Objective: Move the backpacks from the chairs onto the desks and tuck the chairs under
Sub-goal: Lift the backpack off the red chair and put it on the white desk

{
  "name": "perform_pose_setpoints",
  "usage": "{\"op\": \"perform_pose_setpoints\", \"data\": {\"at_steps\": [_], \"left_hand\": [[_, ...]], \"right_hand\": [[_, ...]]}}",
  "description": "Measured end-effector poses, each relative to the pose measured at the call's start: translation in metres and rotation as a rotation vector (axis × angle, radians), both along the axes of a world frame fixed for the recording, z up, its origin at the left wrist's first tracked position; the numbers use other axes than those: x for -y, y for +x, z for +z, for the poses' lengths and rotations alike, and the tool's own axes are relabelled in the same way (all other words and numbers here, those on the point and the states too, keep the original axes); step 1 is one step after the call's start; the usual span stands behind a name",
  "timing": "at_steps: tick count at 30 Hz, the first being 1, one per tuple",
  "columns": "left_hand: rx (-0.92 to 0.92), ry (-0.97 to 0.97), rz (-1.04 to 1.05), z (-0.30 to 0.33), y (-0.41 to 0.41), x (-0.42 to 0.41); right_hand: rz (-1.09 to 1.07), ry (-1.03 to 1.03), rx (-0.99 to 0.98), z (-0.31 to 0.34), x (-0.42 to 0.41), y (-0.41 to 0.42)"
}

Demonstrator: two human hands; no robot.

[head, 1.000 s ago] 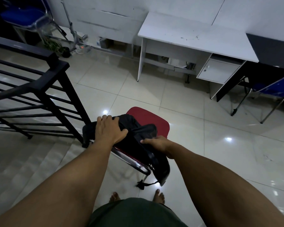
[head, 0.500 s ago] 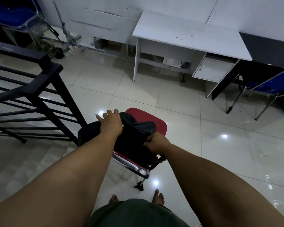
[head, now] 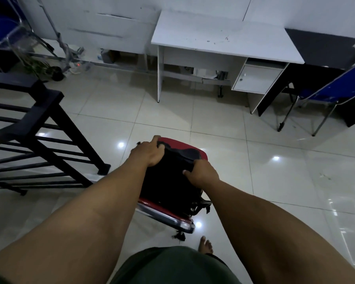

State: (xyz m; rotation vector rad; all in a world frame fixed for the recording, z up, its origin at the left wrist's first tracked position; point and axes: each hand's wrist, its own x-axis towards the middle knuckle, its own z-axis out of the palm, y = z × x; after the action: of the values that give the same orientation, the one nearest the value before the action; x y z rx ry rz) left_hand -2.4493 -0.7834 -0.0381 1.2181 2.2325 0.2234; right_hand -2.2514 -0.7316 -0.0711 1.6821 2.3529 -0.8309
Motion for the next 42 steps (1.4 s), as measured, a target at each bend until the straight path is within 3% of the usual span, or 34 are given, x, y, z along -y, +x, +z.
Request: {"op": "perform_pose_setpoints", "data": {"at_steps": [6,11,14,20,28,36,42], "left_hand": [[-0.184,-0.215,-0.291,-0.004,-0.007,-0.007],[-0.402,-0.138,-0.403,-0.014,-0.001,-0.012],[-0.394,-0.066,-0.527,-0.019,-0.001,-0.018],[-0.260,0.137,-0.362,-0.015,0.021,-0.033],[-0.382,0.219,-0.296,-0.001,0.067,-0.080],[-0.401,0.288,-0.135,0.018,0.123,-0.137],[-0.294,0.308,0.041,0.030,0.165,-0.184]], "right_hand": [[-0.048,0.020,0.040,0.000,-0.003,-0.003],[-0.064,0.001,0.053,0.003,-0.006,-0.005],[-0.094,0.014,0.075,0.004,-0.005,-0.001],[-0.205,0.043,0.044,0.004,-0.009,0.014],[-0.222,-0.050,-0.155,-0.002,-0.035,0.048],[-0.147,-0.024,-0.297,0.026,-0.105,0.083],[-0.036,-0.078,-0.394,0.048,-0.144,0.092]]}}
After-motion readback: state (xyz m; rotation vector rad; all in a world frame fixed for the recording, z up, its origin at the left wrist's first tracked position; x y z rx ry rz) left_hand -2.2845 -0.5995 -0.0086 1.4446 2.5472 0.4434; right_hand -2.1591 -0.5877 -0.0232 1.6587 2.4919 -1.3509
